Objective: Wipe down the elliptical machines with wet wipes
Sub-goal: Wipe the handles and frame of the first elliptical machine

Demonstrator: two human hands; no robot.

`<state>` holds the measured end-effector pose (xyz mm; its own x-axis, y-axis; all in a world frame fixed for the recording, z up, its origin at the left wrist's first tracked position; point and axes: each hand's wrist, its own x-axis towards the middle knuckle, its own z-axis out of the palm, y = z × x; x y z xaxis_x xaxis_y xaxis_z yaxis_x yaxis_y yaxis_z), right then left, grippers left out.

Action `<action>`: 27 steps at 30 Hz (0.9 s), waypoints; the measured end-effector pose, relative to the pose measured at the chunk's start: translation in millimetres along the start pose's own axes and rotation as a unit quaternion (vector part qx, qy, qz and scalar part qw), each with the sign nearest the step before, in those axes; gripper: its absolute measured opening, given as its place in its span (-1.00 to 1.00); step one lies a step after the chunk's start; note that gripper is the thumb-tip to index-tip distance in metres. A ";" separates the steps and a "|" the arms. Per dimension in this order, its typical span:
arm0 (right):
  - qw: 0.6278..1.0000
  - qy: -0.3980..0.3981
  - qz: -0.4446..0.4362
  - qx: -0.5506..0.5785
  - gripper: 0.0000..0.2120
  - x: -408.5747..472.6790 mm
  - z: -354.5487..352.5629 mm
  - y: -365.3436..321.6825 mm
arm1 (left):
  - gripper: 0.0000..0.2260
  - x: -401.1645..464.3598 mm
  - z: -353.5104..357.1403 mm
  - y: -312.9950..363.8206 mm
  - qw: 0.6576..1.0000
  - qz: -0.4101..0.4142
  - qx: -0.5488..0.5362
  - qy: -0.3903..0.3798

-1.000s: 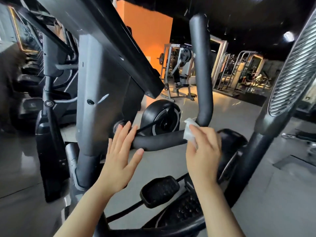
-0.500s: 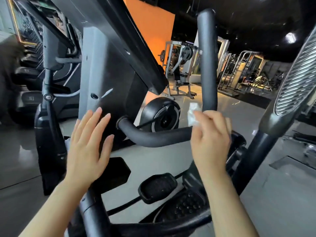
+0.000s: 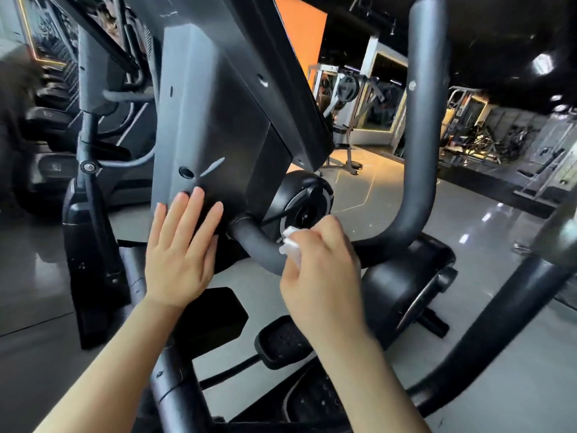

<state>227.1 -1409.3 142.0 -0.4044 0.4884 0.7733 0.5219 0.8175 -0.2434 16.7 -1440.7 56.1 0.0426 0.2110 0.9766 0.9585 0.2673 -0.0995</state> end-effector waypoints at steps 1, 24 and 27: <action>0.999 -0.022 -0.028 -0.002 -0.87 2.5 1.5 -6.6 | -0.62 -0.4 0.3 -0.1 1.000 -0.012 -0.015 0.005; 0.928 -0.305 -0.213 0.029 -0.66 77.6 -62.9 16.5 | -0.65 -1.7 1.0 0.1 0.992 -0.079 -0.090 0.035; 0.924 -0.292 -0.247 0.010 -0.66 89.8 -10.6 -7.6 | -0.66 -1.2 -0.1 -0.4 0.992 -0.080 -0.095 0.030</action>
<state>194.8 -1374.8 219.5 -0.9287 0.1307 0.3471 0.1541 0.9872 0.0405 16.2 -1441.1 55.0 -0.1020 0.1219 0.9873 0.9899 0.1104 0.0887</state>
